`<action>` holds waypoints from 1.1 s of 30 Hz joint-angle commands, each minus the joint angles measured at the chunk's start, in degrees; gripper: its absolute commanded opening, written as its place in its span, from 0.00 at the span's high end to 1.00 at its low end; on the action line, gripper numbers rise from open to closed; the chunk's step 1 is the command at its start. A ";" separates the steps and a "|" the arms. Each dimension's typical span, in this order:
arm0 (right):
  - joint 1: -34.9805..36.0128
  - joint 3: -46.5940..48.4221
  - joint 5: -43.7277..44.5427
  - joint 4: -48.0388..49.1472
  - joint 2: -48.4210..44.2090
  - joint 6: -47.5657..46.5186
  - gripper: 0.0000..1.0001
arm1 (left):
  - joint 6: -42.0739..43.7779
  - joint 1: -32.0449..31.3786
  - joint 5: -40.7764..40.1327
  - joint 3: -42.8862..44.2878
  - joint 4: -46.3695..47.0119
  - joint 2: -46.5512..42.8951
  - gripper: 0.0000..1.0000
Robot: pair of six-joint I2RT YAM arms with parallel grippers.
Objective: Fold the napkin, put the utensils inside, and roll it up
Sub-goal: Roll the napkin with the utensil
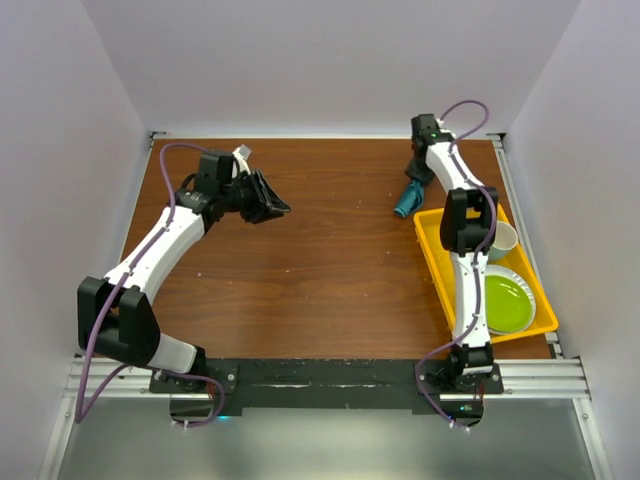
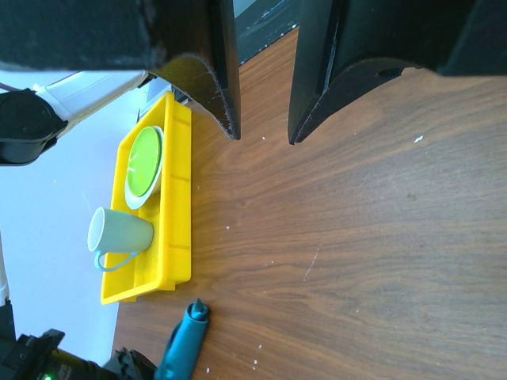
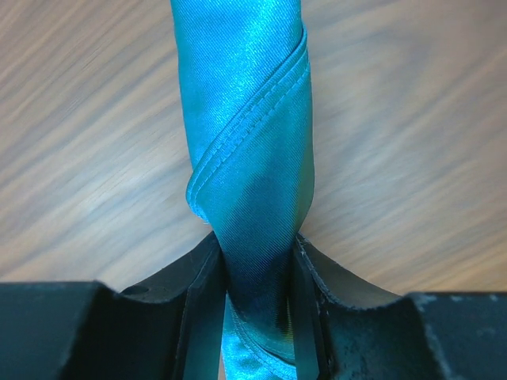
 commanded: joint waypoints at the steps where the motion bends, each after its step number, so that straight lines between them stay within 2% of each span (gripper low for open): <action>1: -4.83 -2.58 0.67 -4.85 1.04 2.14 0.61 | 0.46 0.85 0.83 1.86 1.94 -0.26 0.64; 9: -6.50 0.93 -1.27 -5.11 2.09 0.12 0.53 | -0.68 0.85 1.53 1.16 3.70 0.36 0.64; 14: -6.50 2.34 -3.02 -5.64 1.48 -1.55 0.39 | -0.85 0.85 1.53 0.63 4.14 0.01 0.64; 20: -6.50 2.69 -2.94 -5.81 -1.68 -4.62 0.31 | -1.20 0.94 1.71 -0.25 4.84 -0.78 0.64; 33: -5.89 1.20 -3.11 -6.43 -8.19 -8.85 0.28 | -2.88 0.94 2.76 -4.02 7.83 -3.68 0.64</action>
